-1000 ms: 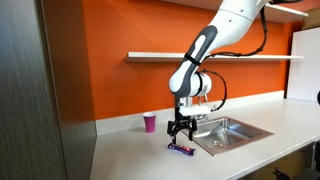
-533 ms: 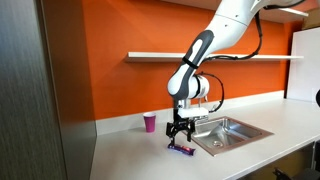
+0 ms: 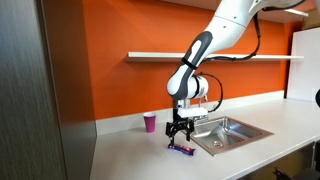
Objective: Place the protein bar in the sink
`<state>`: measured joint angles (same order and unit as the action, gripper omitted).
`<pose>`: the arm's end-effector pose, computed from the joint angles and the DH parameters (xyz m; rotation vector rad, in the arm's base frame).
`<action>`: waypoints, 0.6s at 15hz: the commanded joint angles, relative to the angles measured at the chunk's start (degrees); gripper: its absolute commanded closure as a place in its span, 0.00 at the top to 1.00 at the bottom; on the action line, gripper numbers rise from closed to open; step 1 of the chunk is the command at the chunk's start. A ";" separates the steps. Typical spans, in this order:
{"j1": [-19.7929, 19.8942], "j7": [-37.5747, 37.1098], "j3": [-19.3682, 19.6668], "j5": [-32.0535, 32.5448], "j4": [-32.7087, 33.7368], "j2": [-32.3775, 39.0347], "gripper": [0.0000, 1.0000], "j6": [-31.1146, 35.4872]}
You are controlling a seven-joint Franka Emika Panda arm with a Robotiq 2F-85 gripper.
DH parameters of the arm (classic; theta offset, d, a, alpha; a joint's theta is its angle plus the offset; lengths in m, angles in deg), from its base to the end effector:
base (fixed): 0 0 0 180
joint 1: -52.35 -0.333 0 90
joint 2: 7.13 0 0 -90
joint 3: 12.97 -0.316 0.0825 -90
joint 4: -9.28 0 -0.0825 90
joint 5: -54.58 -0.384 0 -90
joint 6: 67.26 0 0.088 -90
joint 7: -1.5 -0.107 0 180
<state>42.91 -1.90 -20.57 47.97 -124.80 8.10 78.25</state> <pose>0.4880 0.1499 0.2166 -3.0479 -0.2096 0.1249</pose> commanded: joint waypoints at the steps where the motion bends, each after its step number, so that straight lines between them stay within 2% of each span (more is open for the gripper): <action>1: 2.39 6.69 -1.36 -1.71 1.94 0.72 1.00 -3.03; 9: 3.50 18.50 -1.25 1.09 3.36 1.50 1.00 -6.98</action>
<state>44.99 12.22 -20.63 47.79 -123.17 8.89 74.20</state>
